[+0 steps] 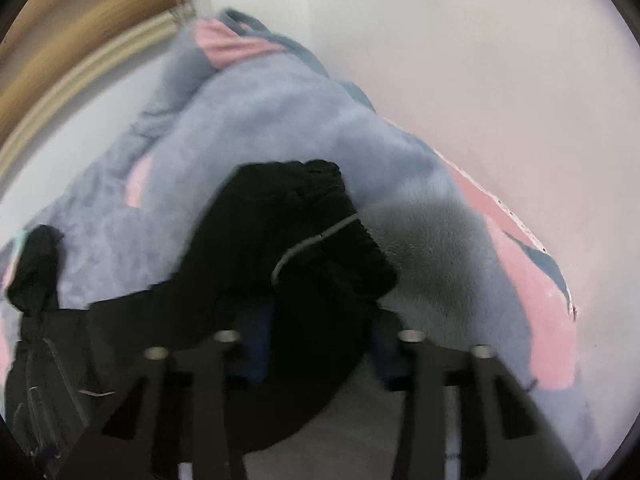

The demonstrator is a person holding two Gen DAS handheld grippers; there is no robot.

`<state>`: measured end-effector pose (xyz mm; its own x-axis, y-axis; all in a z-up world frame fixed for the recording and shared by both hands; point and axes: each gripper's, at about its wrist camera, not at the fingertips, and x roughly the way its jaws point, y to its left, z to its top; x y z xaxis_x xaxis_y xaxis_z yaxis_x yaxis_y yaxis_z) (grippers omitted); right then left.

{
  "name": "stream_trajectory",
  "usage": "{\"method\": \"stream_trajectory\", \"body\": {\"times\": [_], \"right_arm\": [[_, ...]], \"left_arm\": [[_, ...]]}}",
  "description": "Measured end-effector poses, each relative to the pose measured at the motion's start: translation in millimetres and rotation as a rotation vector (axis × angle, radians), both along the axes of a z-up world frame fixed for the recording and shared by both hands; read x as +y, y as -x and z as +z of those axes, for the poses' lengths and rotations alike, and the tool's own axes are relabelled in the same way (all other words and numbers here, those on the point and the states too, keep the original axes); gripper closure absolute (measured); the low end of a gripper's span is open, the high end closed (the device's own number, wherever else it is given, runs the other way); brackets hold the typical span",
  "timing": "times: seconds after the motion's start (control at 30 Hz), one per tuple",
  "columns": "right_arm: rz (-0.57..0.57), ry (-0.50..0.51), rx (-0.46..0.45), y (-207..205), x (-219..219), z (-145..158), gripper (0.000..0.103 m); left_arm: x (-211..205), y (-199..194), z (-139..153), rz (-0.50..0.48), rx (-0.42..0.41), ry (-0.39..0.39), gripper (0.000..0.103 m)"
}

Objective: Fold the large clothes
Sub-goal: 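Grasp the black jacket's sleeve cuff with the right tool and lift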

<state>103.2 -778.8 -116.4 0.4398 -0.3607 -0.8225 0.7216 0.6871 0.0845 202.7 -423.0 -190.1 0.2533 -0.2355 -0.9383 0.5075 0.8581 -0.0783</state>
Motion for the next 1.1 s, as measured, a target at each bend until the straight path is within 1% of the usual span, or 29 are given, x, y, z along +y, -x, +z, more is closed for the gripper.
{"method": "stream_trajectory", "body": {"times": [0.07,0.1,0.17,0.23,0.27,0.3,0.33,0.37,0.43,0.47,0.5,0.6,0.73,0.83,0.97,1.0,1.03,1.1], "right_arm": [[0.008,-0.012,-0.050,11,8,19,0.079],[0.005,0.007,-0.073,20,12,32,0.080],[-0.033,0.072,-0.102,38,15,54,0.081],[-0.057,0.065,-0.126,51,10,60,0.081],[-0.067,0.053,-0.116,53,6,56,0.081],[-0.075,0.050,-0.084,51,3,47,0.081],[-0.081,0.040,-0.051,47,1,37,0.081],[-0.082,0.014,-0.017,43,-3,23,0.081],[-0.077,-0.030,0.035,37,-9,-2,0.081],[-0.079,-0.043,0.051,36,-11,-10,0.081],[-0.085,-0.047,0.080,31,-12,-20,0.081],[-0.094,-0.028,0.111,30,-16,-25,0.081],[-0.077,0.013,0.119,26,-4,-12,0.082],[-0.045,0.056,0.102,23,20,7,0.083],[0.011,0.096,0.079,9,61,29,0.084],[0.042,0.114,0.074,2,79,36,0.084],[0.065,0.121,0.065,-5,92,41,0.084],[0.123,0.134,0.036,-23,129,49,0.085]], "left_arm": [[-16,-11,1,-0.025,-0.051,0.025,0.001],[-21,-15,1,-0.037,-0.059,0.041,0.001],[-38,-28,-1,-0.072,-0.057,0.096,0.001],[-53,-35,-9,-0.091,-0.041,0.131,0.001],[-60,-38,-17,-0.104,-0.028,0.137,0.001],[-69,-40,-26,-0.117,-0.008,0.138,0.001],[-78,-43,-41,-0.129,0.018,0.123,0.001],[-84,-45,-56,-0.137,0.046,0.100,0.001],[-94,-49,-94,-0.145,0.117,0.017,0.001],[-96,-50,-106,-0.148,0.129,-0.011,0.001],[-96,-49,-116,-0.158,0.115,-0.023,0.001],[-93,-45,-109,-0.176,0.096,-0.010,0.001],[-70,-39,-80,-0.185,0.069,0.049,0.001],[-37,-36,-54,-0.169,0.039,0.085,0.001],[26,-34,-24,-0.097,0.007,0.130,0.001],[37,-35,-19,-0.082,0.004,0.138,0.001],[59,-36,-11,-0.063,0.004,0.157,0.001],[91,-44,-3,-0.027,-0.009,0.165,0.001]]}}
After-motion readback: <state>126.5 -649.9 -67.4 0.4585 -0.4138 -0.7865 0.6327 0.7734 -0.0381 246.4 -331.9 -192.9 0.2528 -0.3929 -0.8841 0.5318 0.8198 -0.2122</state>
